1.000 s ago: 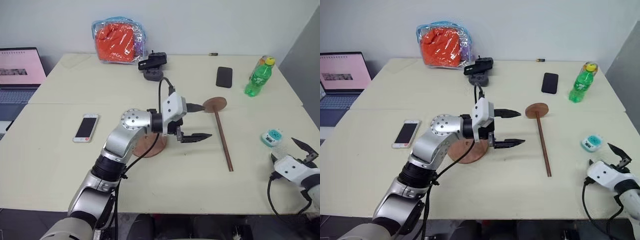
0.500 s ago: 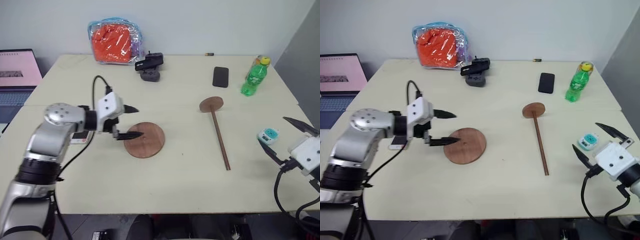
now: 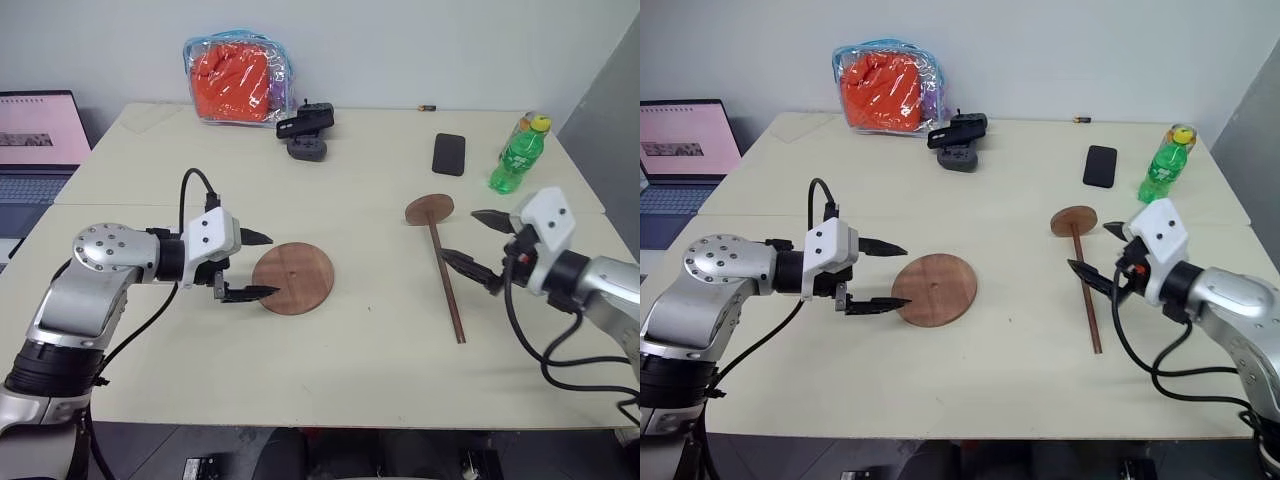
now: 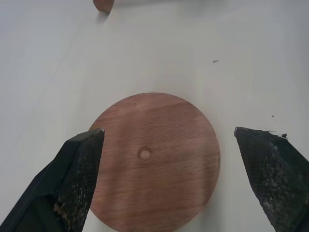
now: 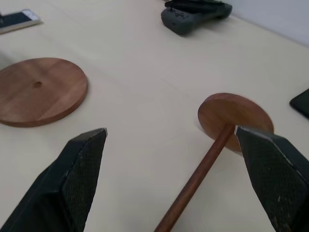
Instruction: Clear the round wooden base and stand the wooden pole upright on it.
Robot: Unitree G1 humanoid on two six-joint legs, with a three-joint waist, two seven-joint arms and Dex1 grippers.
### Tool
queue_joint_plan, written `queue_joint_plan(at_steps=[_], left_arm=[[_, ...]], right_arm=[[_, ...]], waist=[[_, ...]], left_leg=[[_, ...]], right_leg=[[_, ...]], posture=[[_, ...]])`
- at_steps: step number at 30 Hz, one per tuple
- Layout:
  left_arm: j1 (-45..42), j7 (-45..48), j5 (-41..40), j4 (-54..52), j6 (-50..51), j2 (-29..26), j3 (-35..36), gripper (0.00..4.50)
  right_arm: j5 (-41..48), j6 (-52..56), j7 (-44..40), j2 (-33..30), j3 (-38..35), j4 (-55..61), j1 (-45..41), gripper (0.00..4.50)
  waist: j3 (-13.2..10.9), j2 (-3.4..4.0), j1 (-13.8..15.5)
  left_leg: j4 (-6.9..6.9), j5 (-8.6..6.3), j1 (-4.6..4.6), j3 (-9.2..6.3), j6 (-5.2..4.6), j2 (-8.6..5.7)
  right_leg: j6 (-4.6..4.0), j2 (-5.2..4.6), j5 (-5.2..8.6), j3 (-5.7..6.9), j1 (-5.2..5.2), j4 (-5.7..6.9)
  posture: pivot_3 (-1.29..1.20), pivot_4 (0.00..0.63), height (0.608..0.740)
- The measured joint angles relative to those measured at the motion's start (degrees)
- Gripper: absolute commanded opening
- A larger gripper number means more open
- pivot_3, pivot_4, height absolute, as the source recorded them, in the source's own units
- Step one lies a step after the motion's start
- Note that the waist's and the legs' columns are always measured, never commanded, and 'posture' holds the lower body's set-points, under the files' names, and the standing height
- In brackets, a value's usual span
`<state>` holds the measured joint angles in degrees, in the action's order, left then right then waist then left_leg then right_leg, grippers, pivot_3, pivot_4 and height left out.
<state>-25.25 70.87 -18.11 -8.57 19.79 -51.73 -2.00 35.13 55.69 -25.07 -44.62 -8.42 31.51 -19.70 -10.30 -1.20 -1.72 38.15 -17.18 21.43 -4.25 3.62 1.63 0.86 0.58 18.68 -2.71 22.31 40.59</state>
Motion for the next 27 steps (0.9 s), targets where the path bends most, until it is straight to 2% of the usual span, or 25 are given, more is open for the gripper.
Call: queue_joint_plan(at_steps=[6, 14, 17, 19, 27], left_arm=[[-2.3, -0.65, -1.11, -3.15, 1.39, 3.28, -1.6, 4.5], [-3.26, -1.32, 0.46, -3.02, 0.22, 5.08, -4.93, 4.5], [-3.19, -1.35, 1.5, -2.81, -1.18, 5.37, -5.63, 4.5], [-3.19, -1.48, 1.88, -2.78, -1.78, 5.57, -5.87, 4.5], [-0.71, -2.11, 2.74, -3.14, -2.79, 5.59, -5.98, 4.5]], right_arm=[[-1.88, 20.38, 11.79, 10.4, 4.21, -8.9, -13.79, 4.46], [-7.75, 23.3, 13.6, 13.8, 7.19, -28.87, -24.16, 4.46], [-9.07, 23.08, 11.75, 14.25, 8.51, -36.1, -27.56, 4.02], [-9.29, 23.16, 9.88, 14.82, 9.23, -42.14, -30.45, 3.47], [-9.99, 23.47, 5.71, 15.75, 9.77, -50.4, -34.99, 1.47]], waist=[[0.01, 0.01, -0.07], [0.02, 0.03, -0.18], [0.02, 0.03, -0.24], [0.02, 0.03, -0.29], [0.02, 0.04, -0.27]], left_leg=[[0.02, 0.0, 0.05, -0.13, 0.0, -0.04], [0.05, 0.01, 0.48, 0.08, 0.0, -0.09], [0.06, 0.01, 0.61, 0.16, 0.0, -0.05], [0.05, 0.02, 0.61, 0.18, -0.01, -0.03], [0.05, 0.01, 0.65, 0.15, -0.01, 0.0]], right_leg=[[-0.01, -0.02, 0.0, 0.15, 0.02, 0.07], [-0.01, -0.1, 0.0, 0.15, 0.64, 0.27], [-0.02, -0.12, 0.0, 0.1, 0.86, 0.36], [-0.02, -0.13, -0.01, 0.09, 0.88, 0.38], [-0.02, -0.18, -0.01, 0.11, 0.91, 0.37]], posture=[[0.0, 0.15, 0.74], [0.0, 0.15, 0.74], [0.0, 0.15, 0.74], [0.0, 0.15, 0.74], [0.0, 0.15, 0.74]])
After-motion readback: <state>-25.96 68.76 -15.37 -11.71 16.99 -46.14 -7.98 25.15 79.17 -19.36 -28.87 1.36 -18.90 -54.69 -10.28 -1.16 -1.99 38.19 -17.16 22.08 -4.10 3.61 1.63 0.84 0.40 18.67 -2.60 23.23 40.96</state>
